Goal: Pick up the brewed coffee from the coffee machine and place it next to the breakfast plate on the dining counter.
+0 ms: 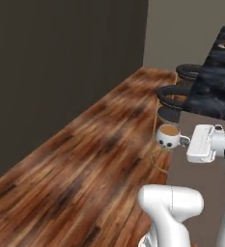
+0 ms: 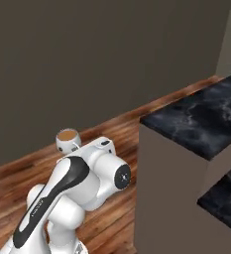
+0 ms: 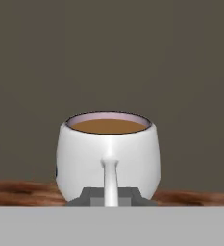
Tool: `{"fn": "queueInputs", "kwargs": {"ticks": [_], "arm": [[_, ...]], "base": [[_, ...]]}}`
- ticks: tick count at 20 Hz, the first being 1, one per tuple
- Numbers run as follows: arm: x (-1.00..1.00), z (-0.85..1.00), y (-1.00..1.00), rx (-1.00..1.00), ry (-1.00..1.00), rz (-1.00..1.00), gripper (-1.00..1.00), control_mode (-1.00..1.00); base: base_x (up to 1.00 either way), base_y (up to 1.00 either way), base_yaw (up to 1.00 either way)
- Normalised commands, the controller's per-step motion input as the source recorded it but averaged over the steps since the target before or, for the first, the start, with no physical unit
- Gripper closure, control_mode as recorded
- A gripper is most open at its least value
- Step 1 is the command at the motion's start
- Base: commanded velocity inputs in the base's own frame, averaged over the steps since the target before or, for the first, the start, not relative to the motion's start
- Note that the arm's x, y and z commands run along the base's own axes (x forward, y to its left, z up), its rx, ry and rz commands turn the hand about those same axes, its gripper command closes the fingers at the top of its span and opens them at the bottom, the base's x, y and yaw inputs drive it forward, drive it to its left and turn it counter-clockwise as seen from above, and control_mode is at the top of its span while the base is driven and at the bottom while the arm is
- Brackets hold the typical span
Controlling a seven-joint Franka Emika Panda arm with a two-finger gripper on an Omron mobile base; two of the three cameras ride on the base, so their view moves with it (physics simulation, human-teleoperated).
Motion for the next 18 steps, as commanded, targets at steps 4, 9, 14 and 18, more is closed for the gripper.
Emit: {"fn": "queueInputs", "kwargs": {"ticks": [4,9,14,18], "arm": [[0.00,0.00,0.00,0.00,0.00,0.00,1.00,1.00],[0.00,0.00,0.00,0.00,0.00,0.00,1.00,1.00],[0.00,0.00,0.00,0.00,0.00,0.00,1.00,1.00],[0.00,0.00,0.00,0.00,0.00,0.00,1.00,1.00]], "base": [[0.83,1.00,-0.48],[0.86,1.00,-0.47],[1.00,0.93,-0.55],[1.00,0.90,-0.56]]}}
